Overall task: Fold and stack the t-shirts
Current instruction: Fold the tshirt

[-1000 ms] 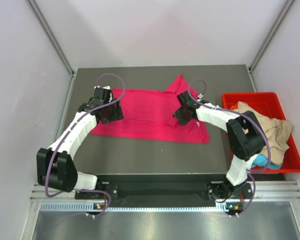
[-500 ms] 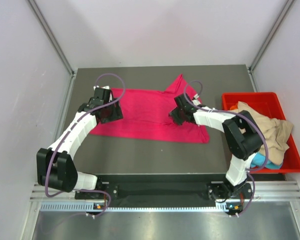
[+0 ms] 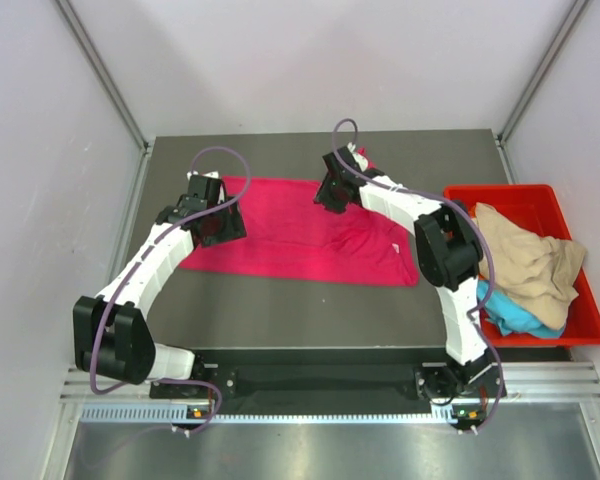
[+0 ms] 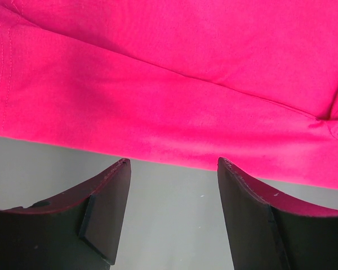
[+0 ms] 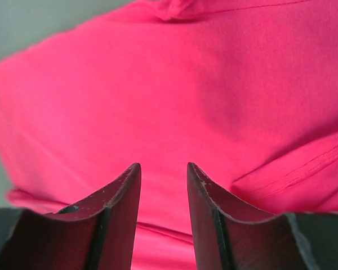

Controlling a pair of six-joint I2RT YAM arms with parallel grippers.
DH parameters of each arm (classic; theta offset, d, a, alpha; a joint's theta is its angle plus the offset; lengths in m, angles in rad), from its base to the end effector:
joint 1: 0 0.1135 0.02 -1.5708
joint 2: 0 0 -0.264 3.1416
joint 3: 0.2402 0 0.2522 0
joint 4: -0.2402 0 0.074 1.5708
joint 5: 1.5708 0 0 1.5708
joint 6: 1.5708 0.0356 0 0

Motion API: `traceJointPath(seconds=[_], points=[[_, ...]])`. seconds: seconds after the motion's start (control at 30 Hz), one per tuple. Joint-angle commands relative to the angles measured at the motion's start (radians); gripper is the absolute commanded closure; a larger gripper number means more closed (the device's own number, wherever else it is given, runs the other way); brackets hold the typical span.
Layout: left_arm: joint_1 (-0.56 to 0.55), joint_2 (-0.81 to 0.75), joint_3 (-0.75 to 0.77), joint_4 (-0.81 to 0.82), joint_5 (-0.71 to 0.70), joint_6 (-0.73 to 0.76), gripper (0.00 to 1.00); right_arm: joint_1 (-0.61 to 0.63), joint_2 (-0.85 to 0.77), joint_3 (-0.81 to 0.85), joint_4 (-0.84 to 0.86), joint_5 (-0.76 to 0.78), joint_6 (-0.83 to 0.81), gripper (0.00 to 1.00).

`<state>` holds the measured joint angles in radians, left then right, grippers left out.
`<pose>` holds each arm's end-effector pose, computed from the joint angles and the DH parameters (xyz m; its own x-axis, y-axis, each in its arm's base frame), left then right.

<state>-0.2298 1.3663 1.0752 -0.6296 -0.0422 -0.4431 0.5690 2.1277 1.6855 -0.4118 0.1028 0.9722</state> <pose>0.2774 -0.0634 0.2719 -0.7872 -0.2558 -0.5612 -0.1492 0.9619 -0.2292 0.4051 0.2547 0.2045 -0.7537 0.4934 -0.4341 0.2547 0.8282 0.4991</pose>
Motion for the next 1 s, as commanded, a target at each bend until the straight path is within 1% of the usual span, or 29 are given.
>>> traceJointPath(seconds=[0.0, 0.1, 0.2, 0.27, 0.3, 0.33, 0.5, 0.57, 0.73, 0.77, 0.8, 0.87, 0.97], points=[[0.001, -0.006, 0.012, 0.038, 0.002, -0.005, 0.32, 0.012, 0.04, 0.072, -0.137, -0.032, -0.156, 0.61], [0.001, -0.009, 0.009, 0.039, -0.001, -0.008, 0.32, 0.011, -0.003, 0.046, -0.134, -0.005, -0.204, 0.61], [0.001, -0.013, 0.003, 0.048, 0.016, -0.009, 0.32, -0.003, -0.07, 0.039, -0.203, 0.095, -0.201, 0.61], [0.001, -0.015, -0.003, 0.07, 0.117, 0.003, 0.34, -0.03, -0.12, 0.04, -0.251, 0.133, -0.178, 0.61], [0.0, -0.019, -0.012, 0.1, 0.225, 0.012, 0.34, -0.061, -0.15, 0.03, -0.283, 0.149, -0.172, 0.61], [-0.002, -0.019, -0.021, 0.125, 0.267, 0.009, 0.35, -0.076, -0.166, 0.019, -0.292, 0.149, -0.162, 0.61], [-0.069, -0.038, -0.044, 0.252, 0.364, -0.048, 0.38, -0.153, -0.239, -0.118, -0.272, 0.12, -0.098, 0.62], [-0.094, -0.009, -0.05, 0.321, 0.396, -0.092, 0.4, -0.176, -0.249, -0.177, -0.234, 0.095, -0.089, 0.62], [-0.215, 0.105, -0.044, 0.473, 0.415, -0.178, 0.47, -0.198, -0.258, -0.269, -0.13, 0.074, -0.079, 0.63], [-0.232, 0.155, -0.04, 0.496, 0.415, -0.187, 0.47, -0.208, -0.265, -0.329, -0.033, 0.058, -0.079, 0.63], [-0.262, 0.181, -0.034, 0.537, 0.416, -0.195, 0.49, -0.213, -0.276, -0.363, 0.032, 0.013, -0.079, 0.63], [-0.296, 0.26, -0.005, 0.561, 0.416, -0.21, 0.51, -0.224, -0.287, -0.433, 0.16, -0.021, -0.07, 0.64], [-0.318, 0.339, 0.038, 0.596, 0.403, -0.223, 0.52, -0.224, -0.295, -0.451, 0.2, -0.029, -0.069, 0.64]])
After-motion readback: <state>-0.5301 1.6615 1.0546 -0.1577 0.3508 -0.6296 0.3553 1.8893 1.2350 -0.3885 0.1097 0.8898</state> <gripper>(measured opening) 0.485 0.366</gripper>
